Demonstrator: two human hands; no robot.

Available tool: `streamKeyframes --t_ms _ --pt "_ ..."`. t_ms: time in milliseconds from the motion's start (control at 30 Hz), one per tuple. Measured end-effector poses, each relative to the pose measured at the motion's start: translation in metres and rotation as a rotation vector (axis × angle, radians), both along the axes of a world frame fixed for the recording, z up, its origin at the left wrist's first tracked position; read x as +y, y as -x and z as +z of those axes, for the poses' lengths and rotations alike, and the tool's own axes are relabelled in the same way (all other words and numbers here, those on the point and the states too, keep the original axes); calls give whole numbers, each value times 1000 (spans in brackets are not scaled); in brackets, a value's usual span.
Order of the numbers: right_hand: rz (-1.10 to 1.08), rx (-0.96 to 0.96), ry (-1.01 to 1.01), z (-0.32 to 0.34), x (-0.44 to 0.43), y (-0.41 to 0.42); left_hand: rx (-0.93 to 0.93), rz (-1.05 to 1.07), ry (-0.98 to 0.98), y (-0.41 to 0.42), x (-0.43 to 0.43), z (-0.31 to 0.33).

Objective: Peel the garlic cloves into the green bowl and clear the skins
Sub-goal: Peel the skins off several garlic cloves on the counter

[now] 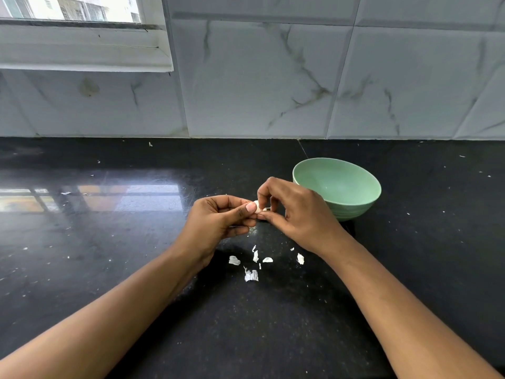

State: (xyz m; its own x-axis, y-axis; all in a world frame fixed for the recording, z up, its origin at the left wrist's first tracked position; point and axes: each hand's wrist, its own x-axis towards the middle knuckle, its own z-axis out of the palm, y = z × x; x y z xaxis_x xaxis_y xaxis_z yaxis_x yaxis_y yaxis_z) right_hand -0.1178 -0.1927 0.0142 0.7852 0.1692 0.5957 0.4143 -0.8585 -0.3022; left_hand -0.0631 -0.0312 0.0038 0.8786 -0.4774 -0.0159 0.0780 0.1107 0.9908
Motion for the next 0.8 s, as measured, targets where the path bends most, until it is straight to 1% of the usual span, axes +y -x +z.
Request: streamKeyframes --t_ms 333,567,800 --pt "16 9 27 -4 -1 -1 -11 -1 21 0 0 0" --pt "-22 -34 13 -1 2 0 -5 12 23 0 -1 -1" --pt "-26 -10 40 -2 1 0 -32 -6 27 1 1 0"
